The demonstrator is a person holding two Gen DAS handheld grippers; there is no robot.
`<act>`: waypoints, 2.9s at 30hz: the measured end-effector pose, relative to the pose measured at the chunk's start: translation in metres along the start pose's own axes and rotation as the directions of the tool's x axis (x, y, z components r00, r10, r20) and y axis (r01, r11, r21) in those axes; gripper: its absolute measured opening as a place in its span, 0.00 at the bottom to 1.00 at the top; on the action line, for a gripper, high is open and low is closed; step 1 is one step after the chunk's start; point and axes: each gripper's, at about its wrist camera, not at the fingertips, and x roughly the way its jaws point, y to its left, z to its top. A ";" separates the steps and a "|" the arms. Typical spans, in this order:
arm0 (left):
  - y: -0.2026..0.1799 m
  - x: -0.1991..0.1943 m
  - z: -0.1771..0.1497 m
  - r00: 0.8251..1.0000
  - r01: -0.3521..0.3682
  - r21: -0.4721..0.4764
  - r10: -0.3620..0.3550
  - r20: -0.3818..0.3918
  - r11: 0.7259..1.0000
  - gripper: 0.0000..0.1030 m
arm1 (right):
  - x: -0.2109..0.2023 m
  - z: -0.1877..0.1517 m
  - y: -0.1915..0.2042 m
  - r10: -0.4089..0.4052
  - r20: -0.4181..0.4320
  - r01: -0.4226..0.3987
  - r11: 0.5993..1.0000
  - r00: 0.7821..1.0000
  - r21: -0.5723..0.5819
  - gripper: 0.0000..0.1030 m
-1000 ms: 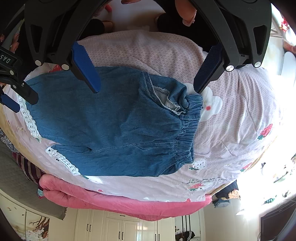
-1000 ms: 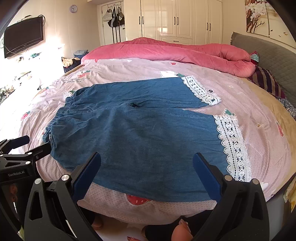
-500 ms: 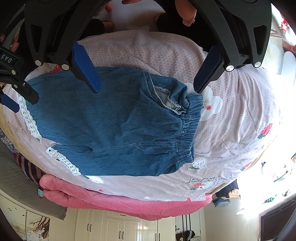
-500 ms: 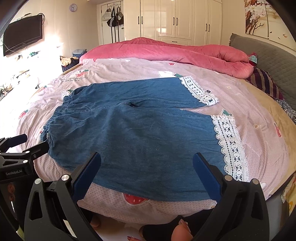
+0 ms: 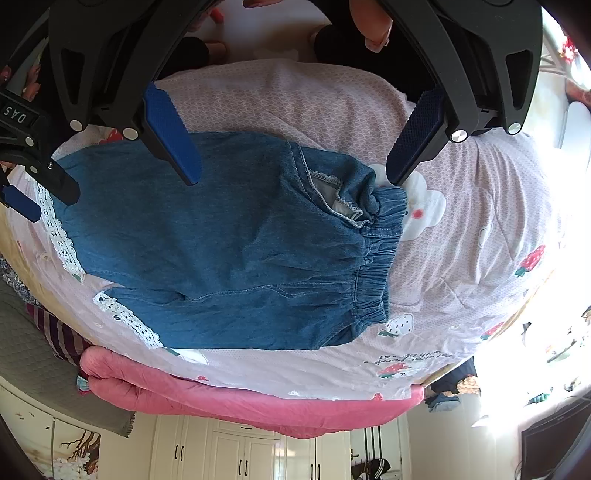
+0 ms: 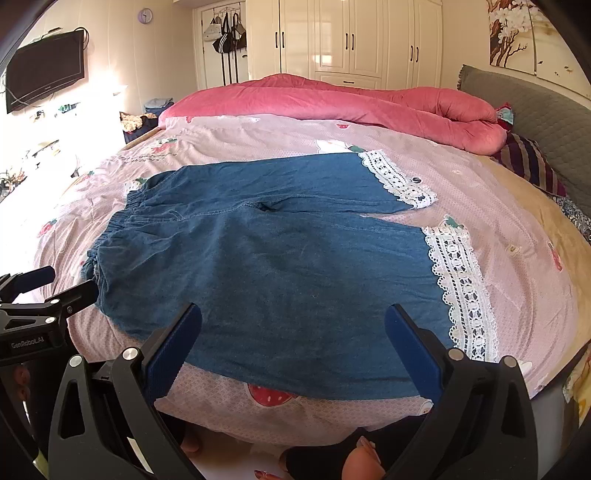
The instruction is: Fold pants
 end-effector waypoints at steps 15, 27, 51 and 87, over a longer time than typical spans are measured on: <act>-0.002 0.001 -0.001 1.000 -0.002 0.002 0.002 0.002 1.000 0.91 | 0.004 -0.002 0.000 0.007 -0.008 -0.007 1.000 1.000 0.005 0.96; 0.002 0.018 0.007 1.000 0.013 0.014 -0.013 -0.016 1.000 0.91 | 0.021 0.016 0.000 0.071 0.001 -0.071 0.996 0.997 -0.055 0.96; 0.108 0.198 0.158 0.992 0.015 0.021 -0.012 -0.126 1.000 0.51 | 0.216 0.186 0.068 0.299 -0.218 -0.364 0.846 0.929 -0.389 0.96; 0.097 0.085 0.141 0.947 0.142 0.205 -0.193 0.255 0.968 0.28 | 0.128 0.184 0.074 0.353 -0.207 -0.409 0.761 0.912 -0.504 0.03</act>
